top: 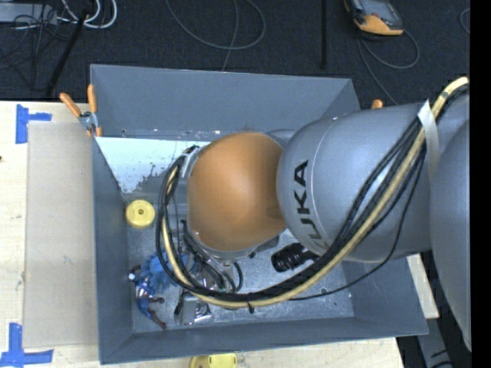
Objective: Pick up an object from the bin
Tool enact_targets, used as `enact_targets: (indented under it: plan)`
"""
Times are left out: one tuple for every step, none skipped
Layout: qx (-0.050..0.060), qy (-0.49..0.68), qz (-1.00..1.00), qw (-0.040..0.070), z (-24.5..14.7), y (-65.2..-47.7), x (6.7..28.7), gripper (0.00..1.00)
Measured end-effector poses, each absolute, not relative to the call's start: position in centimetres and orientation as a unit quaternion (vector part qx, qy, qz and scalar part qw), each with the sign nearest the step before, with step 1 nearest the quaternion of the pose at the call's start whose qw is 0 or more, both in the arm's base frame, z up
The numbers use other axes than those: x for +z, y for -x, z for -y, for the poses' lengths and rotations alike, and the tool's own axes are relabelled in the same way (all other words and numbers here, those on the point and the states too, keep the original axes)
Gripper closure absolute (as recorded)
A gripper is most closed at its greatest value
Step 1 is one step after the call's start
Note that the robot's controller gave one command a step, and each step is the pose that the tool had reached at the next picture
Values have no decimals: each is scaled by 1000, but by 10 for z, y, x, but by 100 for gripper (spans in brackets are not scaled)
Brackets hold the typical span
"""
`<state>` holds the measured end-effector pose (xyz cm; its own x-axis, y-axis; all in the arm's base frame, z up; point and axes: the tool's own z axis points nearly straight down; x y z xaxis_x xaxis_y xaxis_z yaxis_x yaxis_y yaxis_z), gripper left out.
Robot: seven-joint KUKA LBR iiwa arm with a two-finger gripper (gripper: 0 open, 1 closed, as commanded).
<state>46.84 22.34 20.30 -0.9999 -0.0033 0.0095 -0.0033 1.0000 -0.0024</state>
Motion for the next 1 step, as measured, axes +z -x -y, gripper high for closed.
enact_targets:
  plan:
    - [0, 1, 1000, 1, -222, -470, 207, 0]
